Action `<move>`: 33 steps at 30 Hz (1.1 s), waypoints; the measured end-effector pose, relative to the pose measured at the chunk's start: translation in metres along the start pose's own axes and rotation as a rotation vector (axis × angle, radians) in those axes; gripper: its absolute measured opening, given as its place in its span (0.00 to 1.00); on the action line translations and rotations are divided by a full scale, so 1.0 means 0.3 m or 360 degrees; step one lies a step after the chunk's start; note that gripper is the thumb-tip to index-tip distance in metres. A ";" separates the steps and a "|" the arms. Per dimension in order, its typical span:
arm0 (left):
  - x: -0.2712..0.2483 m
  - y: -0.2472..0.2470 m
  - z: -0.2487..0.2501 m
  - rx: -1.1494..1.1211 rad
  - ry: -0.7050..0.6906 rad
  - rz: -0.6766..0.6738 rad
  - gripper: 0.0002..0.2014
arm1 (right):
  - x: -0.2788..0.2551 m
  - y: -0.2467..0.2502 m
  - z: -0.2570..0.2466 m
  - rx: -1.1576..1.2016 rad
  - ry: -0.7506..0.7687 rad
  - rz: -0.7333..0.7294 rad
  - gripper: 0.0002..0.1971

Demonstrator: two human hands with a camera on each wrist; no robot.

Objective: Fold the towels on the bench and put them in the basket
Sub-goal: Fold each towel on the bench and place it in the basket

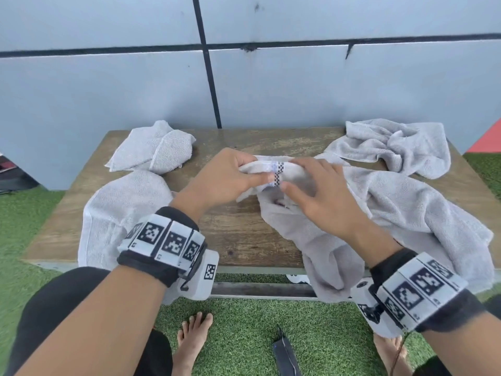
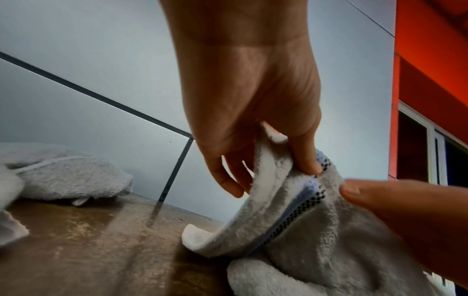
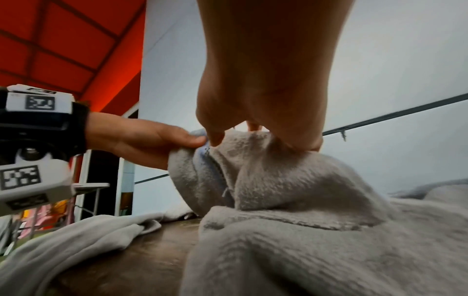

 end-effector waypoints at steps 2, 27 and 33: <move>0.004 -0.018 0.009 0.0010 -0.0014 -0.0070 0.20 | -0.005 -0.011 -0.033 0.0041 0.0122 0.0052 0.15; 0.035 -0.077 -0.051 0.0518 0.0119 -0.0152 0.22 | -0.021 0.107 -0.046 0.0609 0.0080 0.0456 0.09; 0.020 -0.033 -0.010 0.0110 -0.0119 0.0247 0.19 | -0.020 0.131 0.011 0.0333 -0.0107 0.0406 0.08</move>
Point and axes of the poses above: each hand's wrist, its own x-axis towards the middle knuckle, its own y-axis out of the back of the hand, z = x × y, the point moved 3 cm from there along x, towards the middle knuckle, and after that the axes turned 4 degrees about -z, right-handed, at the moved point
